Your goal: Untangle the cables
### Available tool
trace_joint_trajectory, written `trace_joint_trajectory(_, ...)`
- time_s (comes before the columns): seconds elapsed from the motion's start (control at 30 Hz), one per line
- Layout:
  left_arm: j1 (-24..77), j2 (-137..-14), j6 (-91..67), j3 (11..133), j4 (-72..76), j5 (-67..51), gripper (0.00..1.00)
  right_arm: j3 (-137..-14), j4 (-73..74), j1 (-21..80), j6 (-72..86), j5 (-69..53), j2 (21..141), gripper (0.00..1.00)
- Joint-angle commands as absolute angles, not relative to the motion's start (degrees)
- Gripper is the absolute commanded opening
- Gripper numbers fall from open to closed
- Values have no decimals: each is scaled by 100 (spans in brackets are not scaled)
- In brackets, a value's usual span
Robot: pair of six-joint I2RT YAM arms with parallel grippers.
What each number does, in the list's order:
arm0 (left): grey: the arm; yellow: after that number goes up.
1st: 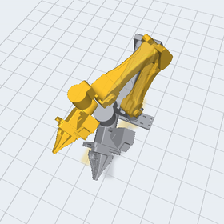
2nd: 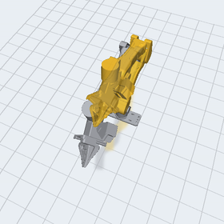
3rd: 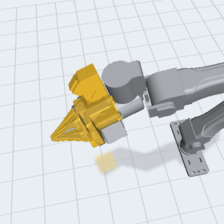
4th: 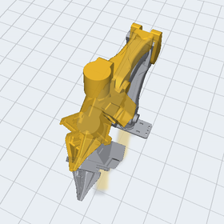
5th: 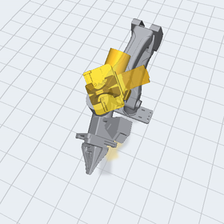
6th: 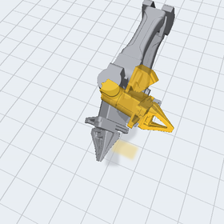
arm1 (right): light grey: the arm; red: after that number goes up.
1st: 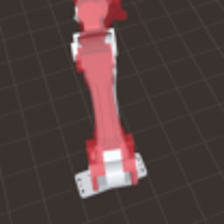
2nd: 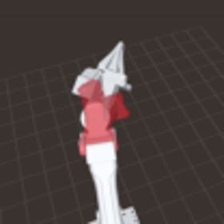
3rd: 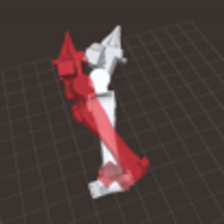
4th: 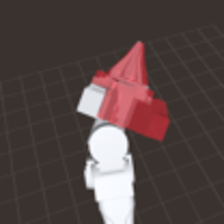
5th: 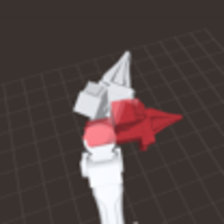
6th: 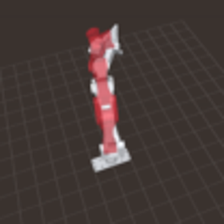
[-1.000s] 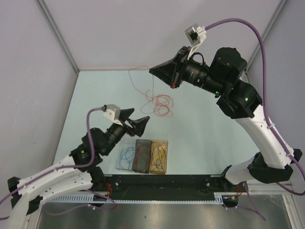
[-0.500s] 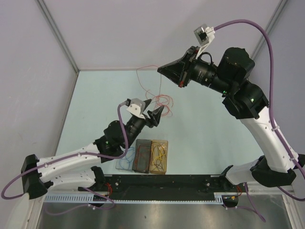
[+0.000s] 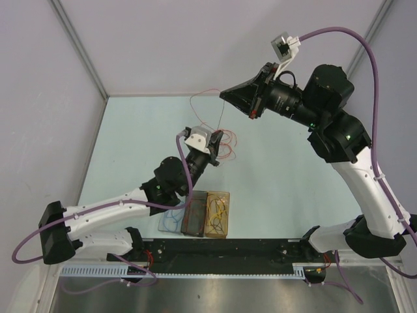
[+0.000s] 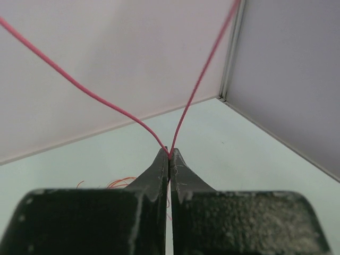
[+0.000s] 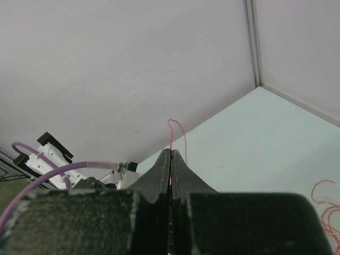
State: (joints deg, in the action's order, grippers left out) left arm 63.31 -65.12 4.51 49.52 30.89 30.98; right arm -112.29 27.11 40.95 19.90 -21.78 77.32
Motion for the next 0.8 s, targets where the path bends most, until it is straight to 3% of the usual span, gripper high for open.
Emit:
trace_joint_trajectory(0.0, 6346, -6232, 247, 5536, 2465, 3375, 0, -11197, 2417, 3947, 2074, -2285, 7576, 0)
trace_joint_trajectory(0.27, 6346, -5511, 105, 6898, 593, 2998, 0, -11021, 2250, 3841, 2206, -2250, 7585, 0)
trace_joint_trajectory(0.53, 6346, -5519, 228, 9366, -1237, 2277, 0, -10855, 1943, 3902, 2522, -2285, 7620, 0)
trace_joint_trajectory(0.77, 6346, -5458, 229, 10221, -1581, 1828, 0, -10618, 1960, 4166, 2663, -2259, 7655, 0)
